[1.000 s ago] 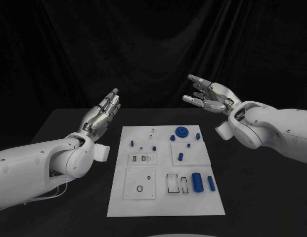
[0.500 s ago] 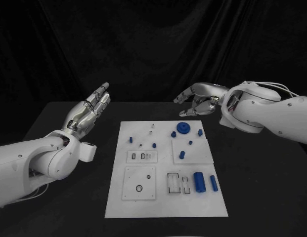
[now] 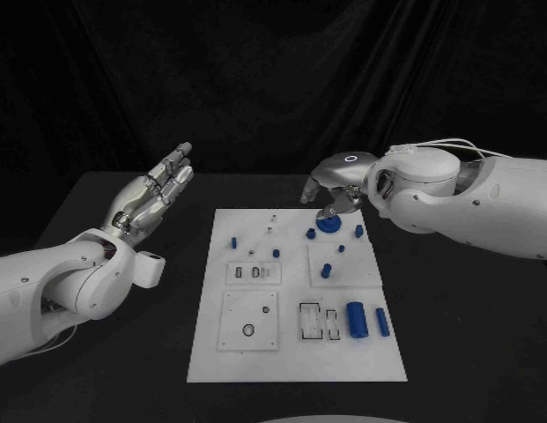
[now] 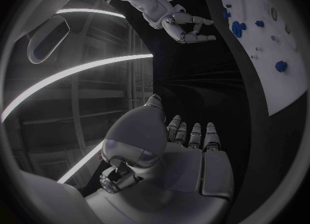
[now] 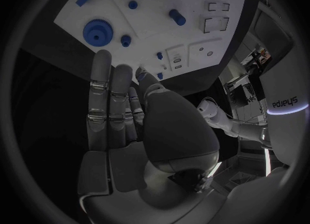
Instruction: Assemble the parts on the task board
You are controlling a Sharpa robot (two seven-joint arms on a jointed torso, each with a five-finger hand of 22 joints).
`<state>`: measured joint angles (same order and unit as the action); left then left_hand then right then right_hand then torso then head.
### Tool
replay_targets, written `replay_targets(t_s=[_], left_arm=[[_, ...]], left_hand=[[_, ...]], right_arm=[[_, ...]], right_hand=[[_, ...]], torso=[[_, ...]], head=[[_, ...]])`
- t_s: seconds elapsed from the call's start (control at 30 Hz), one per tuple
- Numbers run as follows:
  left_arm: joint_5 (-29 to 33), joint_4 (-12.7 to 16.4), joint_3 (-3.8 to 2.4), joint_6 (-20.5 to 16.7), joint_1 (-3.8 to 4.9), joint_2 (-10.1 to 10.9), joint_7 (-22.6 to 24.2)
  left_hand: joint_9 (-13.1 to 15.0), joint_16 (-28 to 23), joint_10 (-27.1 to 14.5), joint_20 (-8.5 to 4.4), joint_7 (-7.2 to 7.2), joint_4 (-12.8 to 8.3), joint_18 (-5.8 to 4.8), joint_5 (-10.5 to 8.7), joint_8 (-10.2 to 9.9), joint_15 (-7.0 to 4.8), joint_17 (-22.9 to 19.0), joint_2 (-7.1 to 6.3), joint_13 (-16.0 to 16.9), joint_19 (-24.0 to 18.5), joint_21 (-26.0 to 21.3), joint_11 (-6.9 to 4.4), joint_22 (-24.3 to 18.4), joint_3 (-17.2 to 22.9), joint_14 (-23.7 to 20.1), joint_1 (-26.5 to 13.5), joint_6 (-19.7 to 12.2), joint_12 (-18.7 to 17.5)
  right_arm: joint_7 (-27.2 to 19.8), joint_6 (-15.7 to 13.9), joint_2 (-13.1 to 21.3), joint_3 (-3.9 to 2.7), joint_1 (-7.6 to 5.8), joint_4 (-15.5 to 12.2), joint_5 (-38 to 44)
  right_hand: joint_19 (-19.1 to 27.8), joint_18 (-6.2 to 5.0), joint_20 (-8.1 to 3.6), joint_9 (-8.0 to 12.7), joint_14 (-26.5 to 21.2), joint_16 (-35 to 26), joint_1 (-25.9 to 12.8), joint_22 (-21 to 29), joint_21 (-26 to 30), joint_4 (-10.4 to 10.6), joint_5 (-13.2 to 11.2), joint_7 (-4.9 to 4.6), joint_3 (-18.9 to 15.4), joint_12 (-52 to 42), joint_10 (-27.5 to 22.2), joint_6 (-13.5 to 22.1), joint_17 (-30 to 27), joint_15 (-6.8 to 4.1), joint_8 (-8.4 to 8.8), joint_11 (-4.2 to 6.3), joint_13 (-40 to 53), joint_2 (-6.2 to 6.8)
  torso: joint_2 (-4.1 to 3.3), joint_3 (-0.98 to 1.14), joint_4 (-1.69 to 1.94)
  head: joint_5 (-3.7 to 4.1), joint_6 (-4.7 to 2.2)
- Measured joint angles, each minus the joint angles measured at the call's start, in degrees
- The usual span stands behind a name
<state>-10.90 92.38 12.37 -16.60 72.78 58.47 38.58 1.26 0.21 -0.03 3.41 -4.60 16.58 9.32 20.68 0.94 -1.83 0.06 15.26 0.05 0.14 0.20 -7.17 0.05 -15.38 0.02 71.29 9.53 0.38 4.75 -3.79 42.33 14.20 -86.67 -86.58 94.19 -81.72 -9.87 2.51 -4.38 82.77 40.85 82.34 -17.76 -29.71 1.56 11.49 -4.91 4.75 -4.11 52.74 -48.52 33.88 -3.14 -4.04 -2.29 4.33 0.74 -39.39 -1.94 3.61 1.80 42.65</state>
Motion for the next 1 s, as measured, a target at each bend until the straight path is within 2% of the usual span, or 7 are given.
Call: replay_targets(t_s=[0.23, 0.3, 0.37, 0.43, 0.53, 0.63, 1.0], left_arm=[[-0.35, -0.02, 0.0, 0.52, 0.02, 0.05, 0.01], [-0.41, -0.03, 0.0, 0.67, 0.02, 0.02, 0.01], [-0.46, -0.03, 0.0, 0.77, 0.02, -0.02, 0.01], [-0.49, 0.0, 0.0, 0.91, 0.02, -0.03, 0.01], [-0.54, 0.06, 0.0, 1.08, 0.02, -0.03, 0.02], [-0.57, 0.11, -0.01, 1.2, 0.02, 0.0, 0.02], [-0.64, 0.1, -0.01, 1.62, 0.03, -0.11, 0.04]], left_hand=[[0.0, 0.0, 0.0, 0.3, 0.0, 0.17, -0.01, 0.82, 0.0, 0.0, 0.01, 0.22, 0.0, -0.05, 0.0, 0.0, 0.0, 0.17, 0.0, 0.43, -0.01, 0.0], [-0.01, 0.0, 0.0, 0.59, 0.28, 0.17, -0.01, 0.83, 0.0, 0.0, 0.02, 0.0, 0.0, -0.18, 0.0, 0.0, 0.0, 0.17, 0.0, 0.8, -0.74, 0.0], [-0.01, 0.0, 0.09, 0.59, 0.29, 0.17, -0.01, 0.83, 0.0, 0.0, 0.02, 0.0, 0.0, -0.18, 0.0, 0.33, 0.0, 0.17, 0.0, 0.8, -0.74, 0.0], [-0.01, 0.0, -0.05, 0.59, 0.45, 0.17, -0.01, 0.83, 0.0, 0.0, 0.02, 0.0, 0.01, -0.18, 0.0, 0.48, 0.0, 0.17, 0.0, 0.8, -0.59, 0.0], [0.0, 0.0, 0.11, 0.8, 0.93, 0.17, -0.01, 0.83, 0.0, 0.0, 0.03, 0.0, 0.01, 0.03, 0.0, 0.81, 0.01, 0.17, 0.0, 0.8, -0.11, 0.0], [0.05, 0.0, -0.07, 0.79, 0.98, 0.17, -0.01, 0.91, 0.22, 0.0, 0.03, 0.07, 0.02, 0.03, 0.0, 0.96, 0.01, 0.17, 0.0, 0.87, -0.05, 0.0], [0.1, 0.0, 0.01, 0.99, 1.58, 0.17, -0.01, 1.54, 0.22, 0.0, 0.03, 0.22, 0.03, -0.18, 0.0, 1.45, 0.01, 0.16, 0.0, 1.02, 0.55, 0.0]], right_arm=[[0.3, 0.39, -0.95, 0.02, 1.85, 1.07, 3.96], [0.36, 0.38, -1.2, 0.03, 2.51, 1.53, 4.74], [0.38, 0.31, -1.41, 0.05, 3.01, 1.93, 5.26], [0.38, 0.12, -1.69, 0.04, 3.63, 2.54, 5.75], [0.29, -0.39, -2.2, 0.04, 4.56, 3.66, 6.31], [0.16, -1.1, -2.79, 0.03, 5.46, 4.8, 6.71], [-0.52, -4.0, -4.43, 0.03, 7.45, 7.86, 7.35]], right_hand=[[2.42, 0.0, 0.17, -0.12, 0.0, 6.25, -0.7, -4.31, -4.25, -0.06, 0.7, -1.02, 0.72, -1.06, 2.24, -1.43, 5.43, 0.0, 0.0, -0.46, 0.67, 0.7], [2.51, 0.0, 0.26, -0.14, 0.0, 6.72, -1.0, -4.97, -4.9, -0.06, 0.7, -0.8, 0.72, -1.06, 2.24, -1.65, 5.81, 0.0, 0.0, -0.46, 0.67, 1.0], [3.05, 0.0, 0.39, -0.19, -0.11, 7.15, -1.0, -5.62, -5.45, 0.2, 0.93, -1.14, 0.97, -1.06, 2.41, -1.98, 6.09, 0.11, 0.0, -0.63, 0.78, 1.0], [3.66, 0.0, 0.36, -0.32, -0.22, 7.8, -1.0, -6.45, -6.25, 0.27, 2.06, -1.27, 1.52, -1.52, 3.25, -2.72, 6.56, 0.22, 0.0, -0.83, 0.92, 1.0], [4.68, 0.0, 0.56, -0.32, -0.22, 9.01, -0.89, -8.23, -7.85, 0.34, 5.31, -1.65, 3.18, -1.71, 4.42, -3.68, 7.46, 0.22, 0.0, -1.18, 0.93, 1.11], [5.2, 0.0, 0.65, -0.32, -0.43, 9.34, -0.91, -9.26, -8.64, 0.53, 5.82, -1.79, 4.12, -1.72, 4.7, -3.83, 7.74, 0.43, 0.0, -1.29, 0.83, 1.54], [6.54, 0.01, 0.72, -0.27, -0.43, 10.62, -1.59, -11.5, -10.5, 1.44, 7.11, -1.94, 6.63, -1.71, 5.05, -4.6, 8.85, 0.43, 0.0, -1.64, 0.44, 2.22]], torso=[[0.19, 0.01, 0.02], [0.23, 0.01, 0.02], [0.29, 0.01, 0.02], [0.34, 0.01, 0.02], [0.38, 0.01, 0.07], [0.43, 0.01, 0.09], [0.6, -0.08, 0.11]], head=[[-0.19, 0.37], [-0.27, 0.29], [-0.41, 0.02], [-0.55, -0.13], [-0.7, -0.19], [-0.86, -0.15], [-1.82, 1.12]])
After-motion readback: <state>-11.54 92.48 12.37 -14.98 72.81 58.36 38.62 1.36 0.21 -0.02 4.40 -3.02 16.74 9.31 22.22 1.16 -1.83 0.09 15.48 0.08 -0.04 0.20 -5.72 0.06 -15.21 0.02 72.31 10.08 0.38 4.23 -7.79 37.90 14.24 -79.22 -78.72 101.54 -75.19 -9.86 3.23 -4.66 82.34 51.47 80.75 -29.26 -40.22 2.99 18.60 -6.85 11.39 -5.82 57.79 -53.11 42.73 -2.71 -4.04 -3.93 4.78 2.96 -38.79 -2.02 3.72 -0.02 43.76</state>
